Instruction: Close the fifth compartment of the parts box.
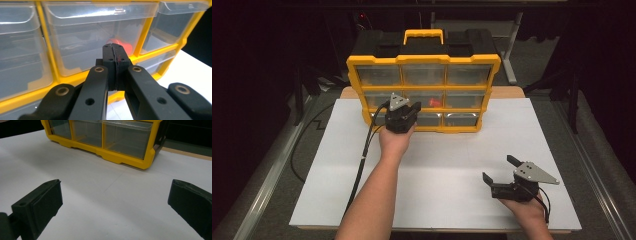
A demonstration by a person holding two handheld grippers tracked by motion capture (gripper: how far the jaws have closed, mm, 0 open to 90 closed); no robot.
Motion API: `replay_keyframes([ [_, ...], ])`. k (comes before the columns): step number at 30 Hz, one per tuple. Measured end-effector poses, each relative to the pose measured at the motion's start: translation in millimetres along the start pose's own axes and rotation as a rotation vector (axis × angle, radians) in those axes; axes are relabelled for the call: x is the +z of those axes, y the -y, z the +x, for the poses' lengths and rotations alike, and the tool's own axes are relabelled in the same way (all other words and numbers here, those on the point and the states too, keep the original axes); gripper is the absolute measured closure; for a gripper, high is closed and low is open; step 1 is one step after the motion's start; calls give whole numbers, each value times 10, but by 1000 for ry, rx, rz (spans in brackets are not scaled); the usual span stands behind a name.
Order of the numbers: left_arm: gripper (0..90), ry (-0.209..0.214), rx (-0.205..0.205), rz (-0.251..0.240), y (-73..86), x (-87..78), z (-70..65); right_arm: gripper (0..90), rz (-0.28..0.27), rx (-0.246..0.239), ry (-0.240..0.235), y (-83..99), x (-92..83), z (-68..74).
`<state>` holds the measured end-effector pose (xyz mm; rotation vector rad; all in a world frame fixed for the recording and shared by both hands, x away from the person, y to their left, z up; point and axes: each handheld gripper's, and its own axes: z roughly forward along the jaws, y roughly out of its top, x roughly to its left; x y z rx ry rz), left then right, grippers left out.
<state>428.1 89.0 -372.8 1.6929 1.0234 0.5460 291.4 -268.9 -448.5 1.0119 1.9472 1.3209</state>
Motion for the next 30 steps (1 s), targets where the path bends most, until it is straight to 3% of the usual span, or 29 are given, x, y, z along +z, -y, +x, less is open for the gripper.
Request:
replay_keyframes([
  [12,898,53,7,-16,259,-239,93,0,12,-5,0,16,23,-12],
  [19,898,60,-13,-33,466,-485,222,0,17,-11,9,15,20,-5],
  [30,898,53,-6,-21,836,-928,459,0,28,-14,23,25,22,-19],
])
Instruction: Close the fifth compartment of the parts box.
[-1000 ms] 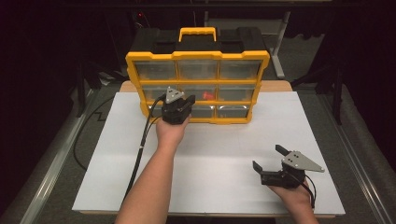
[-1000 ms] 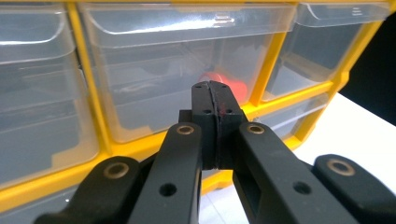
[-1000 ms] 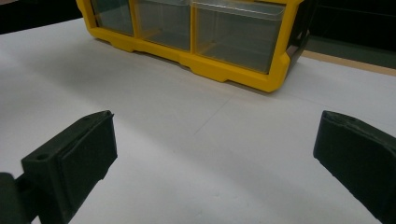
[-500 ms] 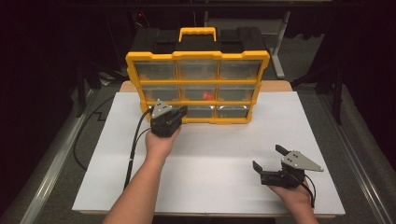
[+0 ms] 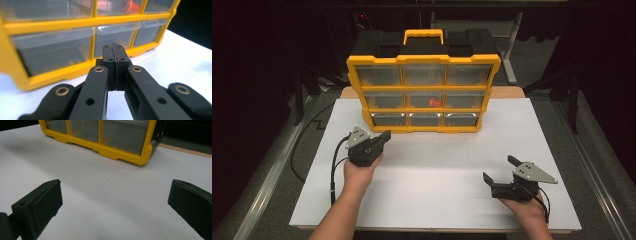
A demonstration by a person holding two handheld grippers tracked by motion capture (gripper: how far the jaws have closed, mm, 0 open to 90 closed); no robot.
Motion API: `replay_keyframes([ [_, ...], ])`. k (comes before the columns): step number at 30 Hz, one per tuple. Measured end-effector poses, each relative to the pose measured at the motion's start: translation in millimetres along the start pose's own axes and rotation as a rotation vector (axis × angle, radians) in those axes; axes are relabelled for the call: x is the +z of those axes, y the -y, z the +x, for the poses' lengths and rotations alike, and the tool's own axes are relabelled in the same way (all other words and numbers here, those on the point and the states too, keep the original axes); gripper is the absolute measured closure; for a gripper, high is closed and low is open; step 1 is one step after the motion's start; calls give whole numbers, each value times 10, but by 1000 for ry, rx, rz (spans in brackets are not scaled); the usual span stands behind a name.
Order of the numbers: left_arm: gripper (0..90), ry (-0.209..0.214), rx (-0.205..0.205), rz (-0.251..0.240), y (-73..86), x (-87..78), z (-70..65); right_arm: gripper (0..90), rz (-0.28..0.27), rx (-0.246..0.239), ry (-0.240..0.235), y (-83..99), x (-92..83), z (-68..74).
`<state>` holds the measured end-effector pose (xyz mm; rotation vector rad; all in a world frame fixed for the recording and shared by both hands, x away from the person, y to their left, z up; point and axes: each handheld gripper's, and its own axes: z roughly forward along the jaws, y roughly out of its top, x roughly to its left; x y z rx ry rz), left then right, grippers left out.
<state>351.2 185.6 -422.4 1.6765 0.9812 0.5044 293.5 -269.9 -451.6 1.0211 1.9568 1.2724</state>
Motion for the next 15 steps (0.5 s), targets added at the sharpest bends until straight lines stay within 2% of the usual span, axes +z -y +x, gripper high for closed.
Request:
replay_keyframes([
  [5,898,-3,2,12,162,-166,95,0,6,-2,-1,2,3,0],
  [7,898,-3,-10,17,232,-236,144,0,0,-3,2,-2,4,4],
  [10,898,-14,5,28,305,-349,181,0,-1,-5,7,-11,-20,14],
  [15,897,-29,-8,26,399,-554,218,0,-6,-6,10,-18,-46,23],
])
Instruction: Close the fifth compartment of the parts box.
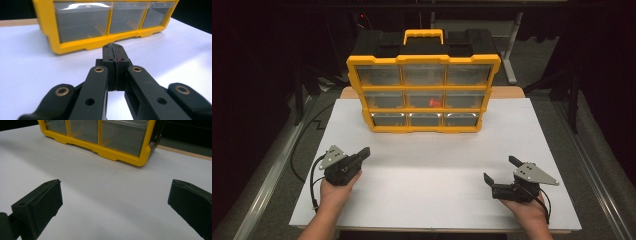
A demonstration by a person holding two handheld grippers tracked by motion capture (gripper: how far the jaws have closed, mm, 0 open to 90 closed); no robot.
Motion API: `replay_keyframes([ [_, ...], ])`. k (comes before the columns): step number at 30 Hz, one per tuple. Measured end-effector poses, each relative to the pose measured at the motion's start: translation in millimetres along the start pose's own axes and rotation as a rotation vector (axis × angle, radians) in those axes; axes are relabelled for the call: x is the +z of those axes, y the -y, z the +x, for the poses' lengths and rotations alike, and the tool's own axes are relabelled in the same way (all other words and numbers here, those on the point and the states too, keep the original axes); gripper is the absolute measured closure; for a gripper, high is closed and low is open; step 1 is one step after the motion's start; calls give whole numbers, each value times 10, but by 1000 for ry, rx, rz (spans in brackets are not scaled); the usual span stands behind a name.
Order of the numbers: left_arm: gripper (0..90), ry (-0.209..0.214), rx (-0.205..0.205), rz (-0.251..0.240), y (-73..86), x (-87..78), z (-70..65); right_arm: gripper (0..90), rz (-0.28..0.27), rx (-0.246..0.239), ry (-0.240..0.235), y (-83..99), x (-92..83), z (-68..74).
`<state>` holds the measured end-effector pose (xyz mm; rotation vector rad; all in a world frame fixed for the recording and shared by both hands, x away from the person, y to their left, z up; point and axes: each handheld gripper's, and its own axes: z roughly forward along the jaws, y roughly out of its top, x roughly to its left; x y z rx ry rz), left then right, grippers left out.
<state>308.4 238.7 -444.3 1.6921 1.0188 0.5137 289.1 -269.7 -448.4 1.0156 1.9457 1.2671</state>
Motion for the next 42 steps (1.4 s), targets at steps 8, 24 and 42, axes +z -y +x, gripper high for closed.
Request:
replay_keyframes([
  [8,894,8,21,-12,239,-177,-24,0,1,11,-8,17,-26,16],
  [24,547,26,53,-20,268,-230,20,0,22,32,13,48,-9,-6],
  [42,1,18,45,15,255,-178,40,0,9,23,2,30,-57,0],
])
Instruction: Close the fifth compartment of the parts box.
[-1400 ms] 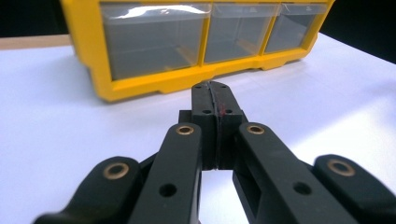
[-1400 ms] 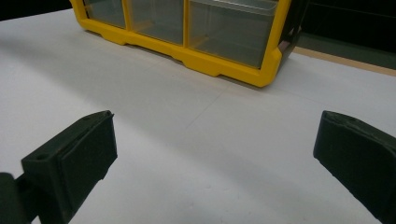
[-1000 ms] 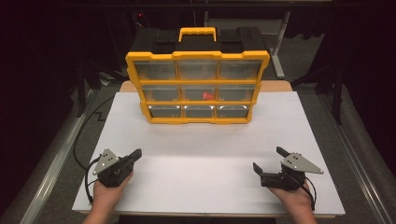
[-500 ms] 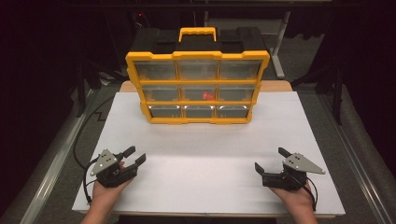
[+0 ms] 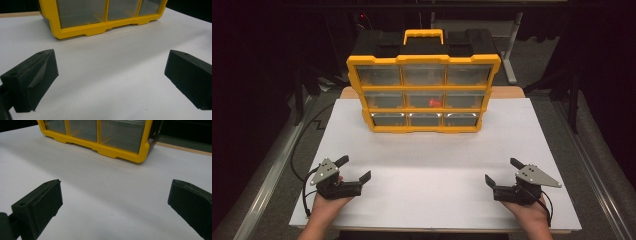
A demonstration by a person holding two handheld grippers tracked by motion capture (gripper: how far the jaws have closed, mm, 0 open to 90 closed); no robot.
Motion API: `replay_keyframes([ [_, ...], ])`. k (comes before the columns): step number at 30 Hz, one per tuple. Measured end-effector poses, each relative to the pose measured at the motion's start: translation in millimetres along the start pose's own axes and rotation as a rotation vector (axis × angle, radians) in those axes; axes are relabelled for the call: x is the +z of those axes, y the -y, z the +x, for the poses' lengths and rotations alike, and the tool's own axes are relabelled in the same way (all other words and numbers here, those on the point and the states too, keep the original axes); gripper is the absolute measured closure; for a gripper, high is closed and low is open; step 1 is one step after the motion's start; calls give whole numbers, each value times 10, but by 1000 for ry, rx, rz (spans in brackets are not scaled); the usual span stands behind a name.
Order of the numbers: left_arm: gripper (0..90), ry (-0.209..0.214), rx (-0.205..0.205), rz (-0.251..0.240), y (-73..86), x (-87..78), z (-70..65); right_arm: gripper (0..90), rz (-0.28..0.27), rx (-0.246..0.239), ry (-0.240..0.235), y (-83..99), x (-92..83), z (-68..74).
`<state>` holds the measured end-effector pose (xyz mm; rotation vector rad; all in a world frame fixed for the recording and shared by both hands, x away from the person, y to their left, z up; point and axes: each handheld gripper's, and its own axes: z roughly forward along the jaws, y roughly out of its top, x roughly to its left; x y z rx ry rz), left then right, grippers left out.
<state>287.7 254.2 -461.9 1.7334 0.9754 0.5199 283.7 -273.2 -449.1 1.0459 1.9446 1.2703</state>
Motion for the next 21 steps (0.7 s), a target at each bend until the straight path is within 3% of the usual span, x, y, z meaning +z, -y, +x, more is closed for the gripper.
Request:
replay_keyframes([
  [4,1,4,-13,-29,-27,-36,15,0,-18,14,8,-7,-50,-10],
  [6,1,-12,-2,-11,-11,-25,46,0,-18,12,11,-3,-59,-24],
  [9,0,-19,-18,-8,1,-11,76,0,-9,16,17,9,-39,-49],
  [15,1,-8,-25,-17,-18,-12,-15,0,-20,14,17,-3,-65,-50],
  [21,0,-13,-30,-3,-14,19,-19,0,-30,8,7,-18,-59,-53],
])
